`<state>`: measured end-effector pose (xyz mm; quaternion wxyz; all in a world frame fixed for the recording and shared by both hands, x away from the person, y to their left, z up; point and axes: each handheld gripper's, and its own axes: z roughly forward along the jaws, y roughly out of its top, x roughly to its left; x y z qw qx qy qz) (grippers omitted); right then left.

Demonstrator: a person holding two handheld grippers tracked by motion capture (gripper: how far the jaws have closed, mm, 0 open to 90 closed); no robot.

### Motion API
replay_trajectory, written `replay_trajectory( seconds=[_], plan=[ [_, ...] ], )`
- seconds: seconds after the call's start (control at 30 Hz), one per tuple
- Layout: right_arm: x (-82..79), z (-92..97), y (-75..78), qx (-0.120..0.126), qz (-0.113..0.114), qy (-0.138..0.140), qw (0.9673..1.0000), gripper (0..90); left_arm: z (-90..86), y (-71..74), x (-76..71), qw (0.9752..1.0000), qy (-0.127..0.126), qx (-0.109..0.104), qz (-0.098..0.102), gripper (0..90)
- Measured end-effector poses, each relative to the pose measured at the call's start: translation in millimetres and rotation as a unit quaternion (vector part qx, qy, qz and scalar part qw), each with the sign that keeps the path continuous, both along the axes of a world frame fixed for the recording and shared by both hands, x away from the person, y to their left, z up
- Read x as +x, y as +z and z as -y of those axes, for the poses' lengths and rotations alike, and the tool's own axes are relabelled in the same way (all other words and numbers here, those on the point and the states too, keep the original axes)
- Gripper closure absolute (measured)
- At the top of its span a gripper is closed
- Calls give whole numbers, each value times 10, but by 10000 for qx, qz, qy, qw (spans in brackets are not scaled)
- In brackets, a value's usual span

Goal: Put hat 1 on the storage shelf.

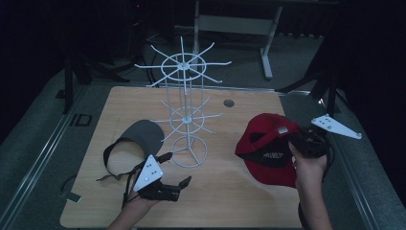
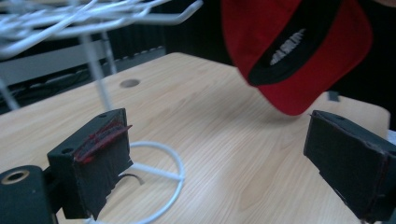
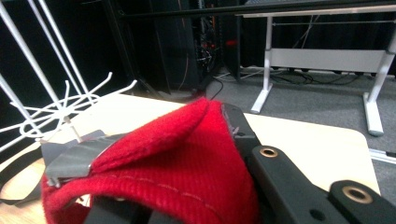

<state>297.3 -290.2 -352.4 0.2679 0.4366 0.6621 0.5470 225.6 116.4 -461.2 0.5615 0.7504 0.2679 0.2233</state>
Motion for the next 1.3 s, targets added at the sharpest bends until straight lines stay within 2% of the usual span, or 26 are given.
replay_trajectory(
  seconds=[0.13,0.43,0.6,0.9,1.17,1.23,1.3],
  plan=[
    [-24,-8,49,-4,42,18,10000,876,164,44,22,9997,-256,-7,24,91],
    [-78,-20,127,39,116,97,9999,876,523,73,68,9980,-618,50,111,98],
    [-111,-13,164,56,157,125,9998,876,717,161,111,9973,-696,-29,249,98],
    [-138,-47,176,74,163,228,9996,876,1052,341,201,9954,-835,60,466,104],
    [-190,-89,223,114,224,358,9990,876,1251,476,328,9947,-888,42,517,105],
    [-209,-96,240,135,244,382,9989,876,1282,517,369,9941,-983,-60,460,105],
    [-216,-99,250,151,242,402,9988,876,1301,535,391,9943,-959,-65,460,105]
  ],
)
